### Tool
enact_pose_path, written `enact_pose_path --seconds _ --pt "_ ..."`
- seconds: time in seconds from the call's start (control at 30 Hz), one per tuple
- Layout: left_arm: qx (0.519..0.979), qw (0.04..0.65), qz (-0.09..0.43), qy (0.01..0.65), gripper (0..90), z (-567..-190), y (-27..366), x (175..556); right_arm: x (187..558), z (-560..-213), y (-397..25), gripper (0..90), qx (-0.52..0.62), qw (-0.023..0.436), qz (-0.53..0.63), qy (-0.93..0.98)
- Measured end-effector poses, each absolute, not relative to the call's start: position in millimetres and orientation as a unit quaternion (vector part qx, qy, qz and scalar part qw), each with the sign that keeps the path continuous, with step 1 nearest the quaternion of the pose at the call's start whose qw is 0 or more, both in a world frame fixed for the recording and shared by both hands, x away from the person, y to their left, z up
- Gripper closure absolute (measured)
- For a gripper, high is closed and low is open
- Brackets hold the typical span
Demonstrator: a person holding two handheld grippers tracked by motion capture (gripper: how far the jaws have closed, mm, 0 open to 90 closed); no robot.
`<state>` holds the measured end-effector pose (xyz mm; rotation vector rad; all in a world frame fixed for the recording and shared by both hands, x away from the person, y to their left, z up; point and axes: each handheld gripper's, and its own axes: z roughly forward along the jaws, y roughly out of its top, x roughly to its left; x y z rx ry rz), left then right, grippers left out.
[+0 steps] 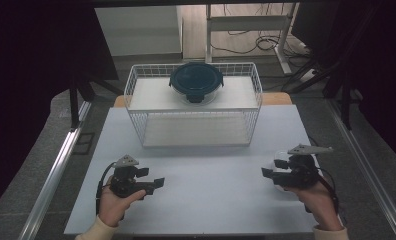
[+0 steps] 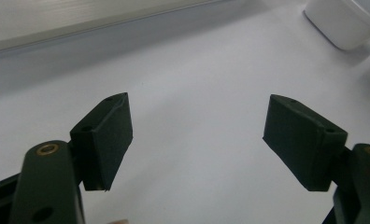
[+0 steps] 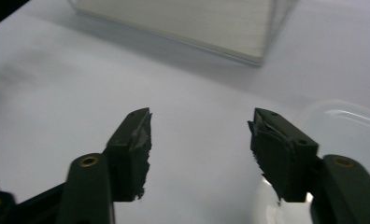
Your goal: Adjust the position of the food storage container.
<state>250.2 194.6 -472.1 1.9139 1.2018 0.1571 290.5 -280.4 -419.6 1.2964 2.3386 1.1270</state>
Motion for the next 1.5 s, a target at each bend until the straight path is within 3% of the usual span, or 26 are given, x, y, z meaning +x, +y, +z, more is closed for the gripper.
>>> enact_pose_path --seconds 0.37,0.63,0.83,1.17,1.5 --pt "0.766 0.421 0.061 0.482 23.1 -475 194 253 299 -417 -337 62.3 0.498 0.148 0.353 0.779" --pt "0.771 0.416 0.056 0.479 23.0 -479 188 255 301 -417 -380 70.3 0.544 0.171 0.332 0.751" --pt "0.773 0.414 0.054 0.478 22.9 -480 188 255 300 -414 -401 88.4 0.580 0.197 0.302 0.730" --pt "0.771 0.413 0.052 0.482 22.9 -482 190 257 318 -442 -400 89.1 0.594 0.202 0.233 0.743" --pt "0.772 0.409 0.047 0.484 23.0 -486 189 258 324 -449 -389 89.2 0.579 0.178 0.237 0.759"
